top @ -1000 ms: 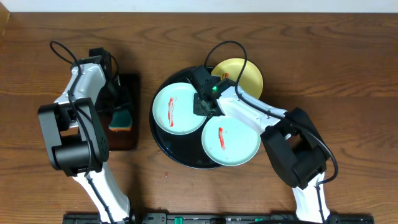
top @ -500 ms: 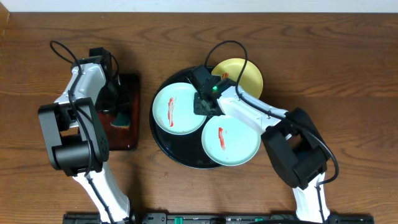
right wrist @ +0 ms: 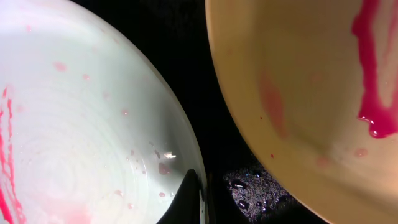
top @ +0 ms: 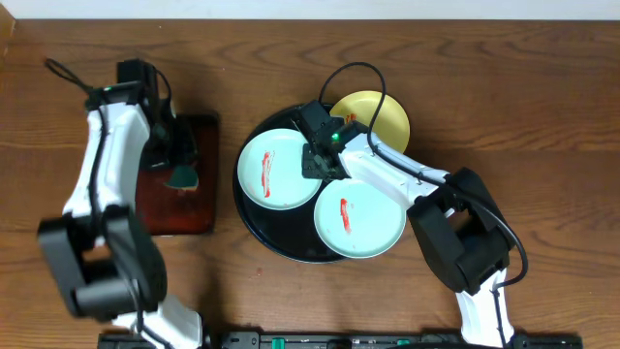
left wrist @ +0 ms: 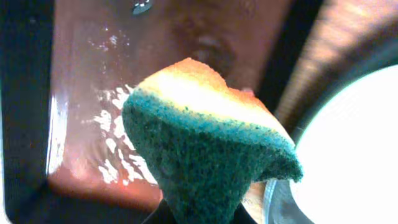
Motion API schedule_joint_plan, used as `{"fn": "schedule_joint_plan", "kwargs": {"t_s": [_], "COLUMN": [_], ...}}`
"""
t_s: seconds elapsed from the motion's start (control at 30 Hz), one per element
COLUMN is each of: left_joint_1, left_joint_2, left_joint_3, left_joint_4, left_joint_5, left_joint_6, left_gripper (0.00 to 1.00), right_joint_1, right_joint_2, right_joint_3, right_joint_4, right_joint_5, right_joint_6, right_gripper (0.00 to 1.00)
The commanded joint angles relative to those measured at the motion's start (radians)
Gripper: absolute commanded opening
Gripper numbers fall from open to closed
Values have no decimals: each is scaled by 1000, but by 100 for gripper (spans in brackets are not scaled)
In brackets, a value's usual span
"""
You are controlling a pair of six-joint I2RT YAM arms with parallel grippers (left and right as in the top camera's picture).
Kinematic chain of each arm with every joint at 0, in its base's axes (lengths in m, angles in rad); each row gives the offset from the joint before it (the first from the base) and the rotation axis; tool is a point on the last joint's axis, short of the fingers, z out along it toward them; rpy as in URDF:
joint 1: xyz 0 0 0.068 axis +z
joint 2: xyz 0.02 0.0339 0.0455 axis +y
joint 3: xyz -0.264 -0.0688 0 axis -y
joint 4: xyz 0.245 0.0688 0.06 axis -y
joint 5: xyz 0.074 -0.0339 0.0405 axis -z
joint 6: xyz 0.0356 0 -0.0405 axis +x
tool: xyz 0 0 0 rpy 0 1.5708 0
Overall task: Clean dirty plates on tray and stack at the side
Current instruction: 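Scrub the upper light-blue plate with the sponge in the left gripper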
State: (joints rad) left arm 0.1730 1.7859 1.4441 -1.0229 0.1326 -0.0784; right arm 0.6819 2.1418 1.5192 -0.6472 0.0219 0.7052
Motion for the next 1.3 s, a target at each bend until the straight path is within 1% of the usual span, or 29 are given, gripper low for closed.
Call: {"fn": "schedule_joint_plan", "kwargs": {"t_s": [0.0, 0.13, 0.3, 0.43, 0.53, 0.6, 0.73, 0.83, 0.93, 1.03, 1.17, 1.2, 1.27], "left_joint_1": [-8, -37, -101, -173, -234, -271, -340, -365, -373, -374, -374, -374, -374], "left_joint_2": [-45, -46, -39, -27, -8, 13, 76, 135, 206, 257, 285, 285, 280], "left_joint_3": [21, -5, -57, -99, -116, -116, -116, -116, -116, -116, -116, -116, -116], "left_joint_4": [-23, -24, 31, 118, 188, 220, 284, 328, 372, 377, 309, 285, 227], "left_joint_5": [109, 182, 198, 191, 127, 86, 8, -45, -48, -47, 33, 67, 179], "left_joint_6": [-10, -9, -14, -100, -172, -194, -194, -193, -193, -193, -187, -174, -111], "left_gripper": [7, 7, 7, 7, 7, 7, 7, 7, 7, 7, 7, 7, 7], "right_joint_1": [-1, -20, -40, -42, -39, -39, -39, -39, -39, -39, -39, -39, -39], "right_joint_2": [21, 21, 21, 21, 21, 21, 21, 21, 21, 21, 21, 21, 21], "right_joint_3": [-1, -11, -33, -44, -44, -44, -44, -44, -44, -44, -44, -44, -44], "right_joint_4": [-2, 4, 9, 8, 8, 3, -11, -18, -19, -19, -18, -18, -18], "right_joint_5": [-71, -154, -192, -195, -195, -195, -195, -195, -194, -187, -183, -181, -176], "right_joint_6": [-31, -34, -68, -68, -68, -68, -68, -68, -68, -68, -68, -68, -68], "right_gripper": [1, 1, 1, 1, 1, 1, 1, 1, 1, 1, 1, 1, 1]}}
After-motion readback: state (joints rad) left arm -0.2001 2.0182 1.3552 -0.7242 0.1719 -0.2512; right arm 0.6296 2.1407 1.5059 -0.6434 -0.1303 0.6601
